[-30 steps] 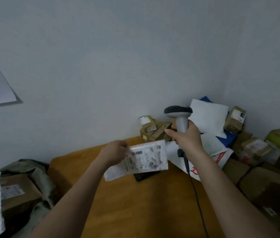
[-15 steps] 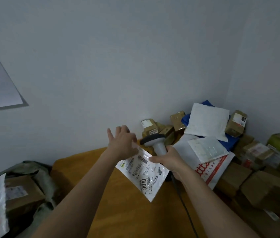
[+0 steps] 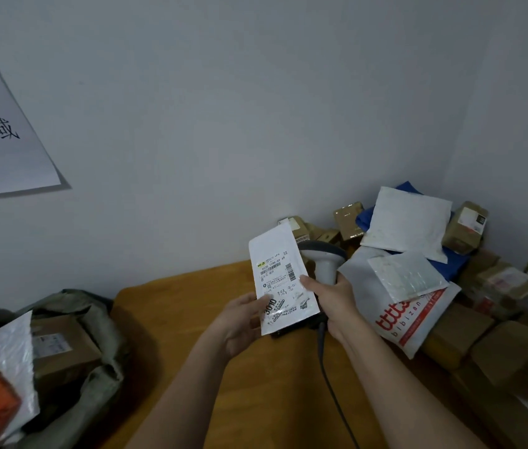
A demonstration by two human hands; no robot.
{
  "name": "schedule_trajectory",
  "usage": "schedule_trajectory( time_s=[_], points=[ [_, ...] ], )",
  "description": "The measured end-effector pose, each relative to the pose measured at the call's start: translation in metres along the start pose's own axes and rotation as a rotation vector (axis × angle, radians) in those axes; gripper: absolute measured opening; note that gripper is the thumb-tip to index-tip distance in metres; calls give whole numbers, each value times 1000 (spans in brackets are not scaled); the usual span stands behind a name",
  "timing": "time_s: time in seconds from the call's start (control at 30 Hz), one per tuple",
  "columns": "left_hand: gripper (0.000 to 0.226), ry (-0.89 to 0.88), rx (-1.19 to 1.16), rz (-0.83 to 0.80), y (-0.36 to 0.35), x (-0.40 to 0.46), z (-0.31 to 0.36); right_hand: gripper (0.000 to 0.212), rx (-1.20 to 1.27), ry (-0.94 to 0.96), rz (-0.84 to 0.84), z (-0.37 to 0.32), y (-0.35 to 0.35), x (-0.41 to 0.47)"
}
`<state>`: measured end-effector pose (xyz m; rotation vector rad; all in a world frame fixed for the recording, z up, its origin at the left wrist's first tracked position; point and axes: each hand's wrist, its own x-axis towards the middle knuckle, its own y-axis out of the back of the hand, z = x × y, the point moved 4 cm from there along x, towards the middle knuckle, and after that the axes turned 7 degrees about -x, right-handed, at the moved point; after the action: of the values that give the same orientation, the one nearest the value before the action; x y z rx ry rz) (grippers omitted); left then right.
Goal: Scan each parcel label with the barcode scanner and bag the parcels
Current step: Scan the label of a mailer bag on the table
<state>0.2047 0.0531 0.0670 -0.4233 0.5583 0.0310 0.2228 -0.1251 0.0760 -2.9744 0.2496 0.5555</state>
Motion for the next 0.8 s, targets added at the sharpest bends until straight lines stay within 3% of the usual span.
schedule_trajectory(
  time_s=[0.2,0.37,0.53,0.8],
  points=[
    [18,-206,20,258,32,4,22,34,-249,-20,3,-38,5,-16],
    [22,-259,-19,413,61,8,34,27,-224,7,-188,-88,3,-53],
    [36,-249,-89,457,69,13,37,38,-260,170,-303,-125,-6,-87],
    [40,-243,-102,463,68,17,40,41,-280,227,-328,-142,-10,-113]
  ],
)
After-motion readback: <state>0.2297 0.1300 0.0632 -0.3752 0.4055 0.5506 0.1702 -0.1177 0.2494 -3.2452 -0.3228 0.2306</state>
